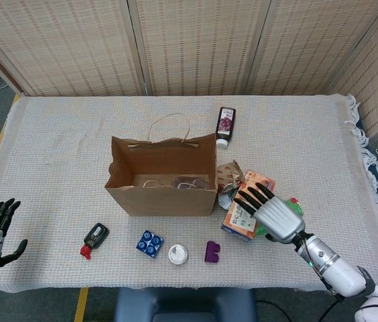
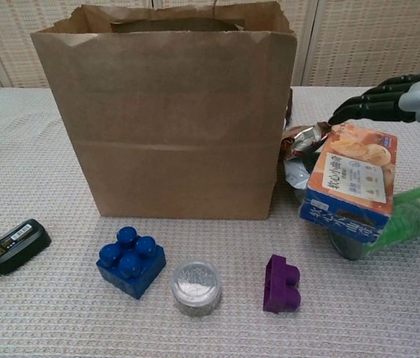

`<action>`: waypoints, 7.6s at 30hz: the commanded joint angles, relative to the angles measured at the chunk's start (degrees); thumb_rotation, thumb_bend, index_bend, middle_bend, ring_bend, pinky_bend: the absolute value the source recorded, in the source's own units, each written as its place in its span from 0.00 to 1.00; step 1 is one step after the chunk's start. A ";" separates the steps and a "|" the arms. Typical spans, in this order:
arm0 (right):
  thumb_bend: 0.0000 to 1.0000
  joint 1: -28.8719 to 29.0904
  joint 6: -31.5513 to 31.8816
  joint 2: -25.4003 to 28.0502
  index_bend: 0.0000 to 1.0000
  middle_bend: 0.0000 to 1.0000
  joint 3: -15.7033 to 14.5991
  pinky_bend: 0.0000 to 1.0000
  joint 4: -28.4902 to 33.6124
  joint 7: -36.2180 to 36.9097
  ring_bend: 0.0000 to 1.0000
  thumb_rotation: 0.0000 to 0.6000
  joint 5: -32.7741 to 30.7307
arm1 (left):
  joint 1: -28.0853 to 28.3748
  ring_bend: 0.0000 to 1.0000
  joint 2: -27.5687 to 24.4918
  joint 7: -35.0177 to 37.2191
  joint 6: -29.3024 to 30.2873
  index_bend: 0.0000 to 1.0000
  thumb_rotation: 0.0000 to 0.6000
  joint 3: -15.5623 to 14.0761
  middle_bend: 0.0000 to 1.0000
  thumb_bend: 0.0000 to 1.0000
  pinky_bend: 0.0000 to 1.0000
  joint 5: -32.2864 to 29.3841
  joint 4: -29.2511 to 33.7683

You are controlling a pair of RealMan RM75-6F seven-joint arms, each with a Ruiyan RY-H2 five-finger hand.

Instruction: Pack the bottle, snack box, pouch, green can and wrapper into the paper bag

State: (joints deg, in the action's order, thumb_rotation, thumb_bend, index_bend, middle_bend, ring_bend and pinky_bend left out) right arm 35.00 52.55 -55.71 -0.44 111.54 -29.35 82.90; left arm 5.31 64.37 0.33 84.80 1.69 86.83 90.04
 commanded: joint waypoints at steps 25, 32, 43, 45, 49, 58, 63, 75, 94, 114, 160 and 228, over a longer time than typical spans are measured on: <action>0.00 7.94 -5.82 -12.82 0.00 0.00 0.97 0.00 -7.28 -16.91 0.00 1.00 -17.39 | 0.04 0.00 -0.17 0.80 -0.06 0.00 1.00 -0.13 0.00 0.33 0.00 0.14 -0.09; 0.02 8.60 -4.83 -13.41 0.20 0.25 0.12 0.10 -6.54 -16.94 0.19 1.00 -17.95 | 0.07 0.00 -0.24 1.16 -0.10 0.00 1.00 -0.19 0.00 0.33 0.00 0.24 -0.22; 0.16 4.90 2.69 -8.51 0.61 0.60 0.95 0.50 -4.51 -7.09 0.59 1.00 -9.20 | 0.06 0.00 -0.19 0.99 -0.04 0.00 1.00 -0.19 0.00 0.33 0.00 0.23 -0.21; 0.16 3.87 4.63 -6.58 0.61 0.60 1.42 0.50 -3.94 -4.93 0.59 1.00 -8.07 | 0.05 0.00 -0.18 0.87 -0.02 0.00 1.00 -0.18 0.00 0.33 0.00 0.20 -0.16; 0.16 1.84 8.71 -3.09 0.61 0.60 2.85 0.50 -3.34 -0.88 0.59 1.00 -6.62 | 0.03 0.00 -0.15 0.63 0.03 0.00 1.00 -0.17 0.00 0.33 0.00 0.15 -0.07; 0.16 -0.94 20.30 0.91 0.62 0.60 10.52 0.50 -0.35 3.95 0.59 1.00 -5.97 | 0.01 0.00 -0.05 -0.01 0.07 0.00 1.00 -0.11 0.00 0.33 0.00 -0.01 0.13; 0.16 0.91 24.31 -1.35 0.62 0.60 16.03 0.50 3.10 0.06 0.59 1.00 -7.93 | 0.00 0.00 -0.04 -0.05 0.08 0.00 1.00 -0.10 0.00 0.33 0.00 -0.01 0.16; 0.16 16.68 22.24 -14.77 0.61 0.60 23.11 0.49 3.59 -28.84 0.58 1.00 -10.95 | 0.06 0.00 -0.25 1.02 -0.06 0.00 1.00 -0.21 0.00 0.33 0.00 0.20 -0.03; 0.16 32.01 10.95 -21.17 0.61 0.60 18.60 0.47 -2.71 -65.19 0.56 1.00 -14.35 | -0.16 0.00 -0.55 3.66 0.24 0.00 1.00 -0.60 0.00 0.33 0.00 0.86 -0.95; 0.16 34.50 12.08 -21.45 0.35 0.55 12.75 0.35 -5.38 -70.31 0.41 1.00 -22.31 | -0.51 0.00 -0.50 4.11 0.61 0.00 1.00 -0.63 0.00 0.33 0.00 0.78 -0.90; 0.08 9.53 34.20 -9.34 0.00 0.09 2.18 0.03 9.10 -30.71 0.01 1.00 -13.60 | -0.79 0.00 -0.23 2.58 0.93 0.00 1.00 -0.54 0.00 0.33 0.00 0.67 -0.79; 0.43 5.37 22.64 -22.67 0.78 0.61 12.76 0.67 -12.25 -11.92 0.60 1.00 -15.73 | -0.83 0.00 -0.23 3.58 0.92 0.00 1.00 -0.43 0.00 0.33 0.00 0.61 -0.73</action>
State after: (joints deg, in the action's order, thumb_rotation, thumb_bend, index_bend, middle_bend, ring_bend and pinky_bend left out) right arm 41.73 73.14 -81.34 11.07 96.47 -42.98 65.43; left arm 4.48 64.13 3.92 85.72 1.26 87.45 89.30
